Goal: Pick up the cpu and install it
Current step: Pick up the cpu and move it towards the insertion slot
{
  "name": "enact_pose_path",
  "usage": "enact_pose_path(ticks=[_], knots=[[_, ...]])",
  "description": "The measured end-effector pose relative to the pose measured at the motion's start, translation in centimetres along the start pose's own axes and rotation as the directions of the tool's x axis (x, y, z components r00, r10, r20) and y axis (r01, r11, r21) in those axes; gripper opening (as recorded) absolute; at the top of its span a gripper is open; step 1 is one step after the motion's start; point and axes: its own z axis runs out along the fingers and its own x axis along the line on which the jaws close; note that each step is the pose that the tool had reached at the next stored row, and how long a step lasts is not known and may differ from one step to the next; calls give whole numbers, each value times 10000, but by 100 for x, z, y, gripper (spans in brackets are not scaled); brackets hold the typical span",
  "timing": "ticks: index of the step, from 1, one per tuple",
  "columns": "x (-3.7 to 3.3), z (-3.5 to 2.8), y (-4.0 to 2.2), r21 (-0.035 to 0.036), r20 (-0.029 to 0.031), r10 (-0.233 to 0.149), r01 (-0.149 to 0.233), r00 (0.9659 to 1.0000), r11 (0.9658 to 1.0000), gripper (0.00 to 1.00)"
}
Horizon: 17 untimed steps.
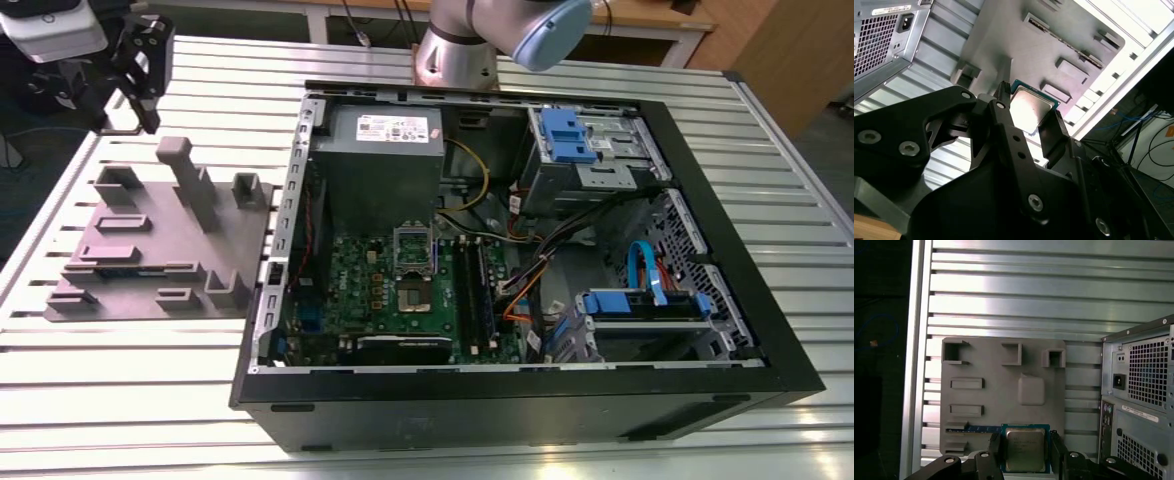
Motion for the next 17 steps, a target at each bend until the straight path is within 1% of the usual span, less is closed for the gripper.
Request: enact_pose_path(ticks=[17], knots=[[-54,-1,-1,0,0,0,0,10000,10000,47]])
